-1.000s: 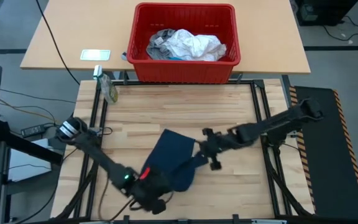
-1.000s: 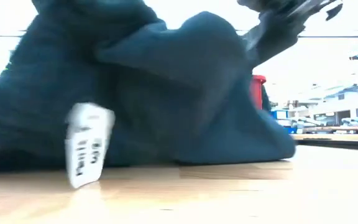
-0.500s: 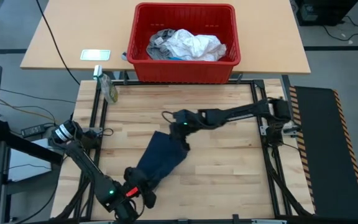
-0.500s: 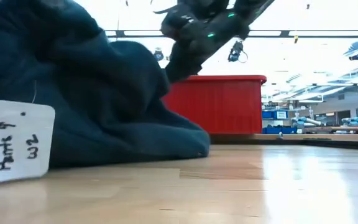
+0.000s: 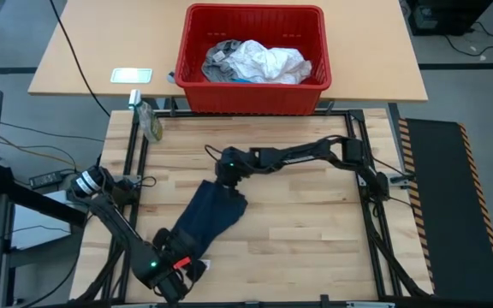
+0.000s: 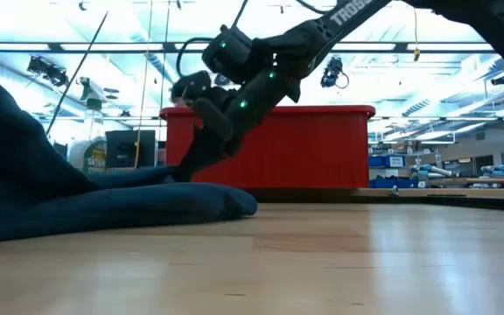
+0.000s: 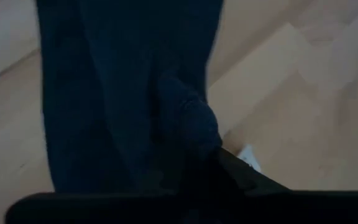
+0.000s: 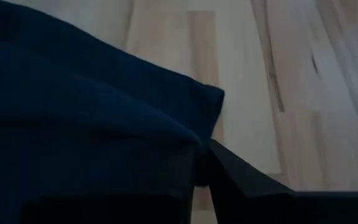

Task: Fold laundry
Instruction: Fold the blue shorts

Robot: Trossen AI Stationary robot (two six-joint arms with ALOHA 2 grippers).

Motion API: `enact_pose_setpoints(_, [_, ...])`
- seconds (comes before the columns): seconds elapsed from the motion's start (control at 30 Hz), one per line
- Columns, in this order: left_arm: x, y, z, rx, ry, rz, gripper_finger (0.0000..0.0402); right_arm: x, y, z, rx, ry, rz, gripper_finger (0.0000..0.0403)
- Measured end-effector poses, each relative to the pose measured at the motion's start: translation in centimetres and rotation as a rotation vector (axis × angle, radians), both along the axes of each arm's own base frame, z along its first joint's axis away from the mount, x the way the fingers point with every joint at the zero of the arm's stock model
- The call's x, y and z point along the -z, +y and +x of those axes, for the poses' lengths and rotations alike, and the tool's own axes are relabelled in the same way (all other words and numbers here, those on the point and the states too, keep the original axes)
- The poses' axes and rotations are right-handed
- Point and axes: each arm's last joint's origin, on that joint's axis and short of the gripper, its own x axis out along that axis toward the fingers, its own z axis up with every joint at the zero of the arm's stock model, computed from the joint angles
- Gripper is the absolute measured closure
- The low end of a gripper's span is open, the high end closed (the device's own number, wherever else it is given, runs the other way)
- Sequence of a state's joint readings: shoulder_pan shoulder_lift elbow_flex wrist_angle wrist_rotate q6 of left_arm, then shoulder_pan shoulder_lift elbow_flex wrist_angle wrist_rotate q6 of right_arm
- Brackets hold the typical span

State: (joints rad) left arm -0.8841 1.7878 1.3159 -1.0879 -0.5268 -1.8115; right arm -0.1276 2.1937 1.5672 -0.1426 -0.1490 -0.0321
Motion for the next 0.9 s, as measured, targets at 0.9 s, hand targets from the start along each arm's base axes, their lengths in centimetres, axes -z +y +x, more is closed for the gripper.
enact_pose_setpoints(0.9, [-4.8, 2.5, -3.7, -0.197, 0.063, -0.014, 0.0247, -0.3, 2.2, -1.4, -0.117, 0.120, 0.175, 0.0242])
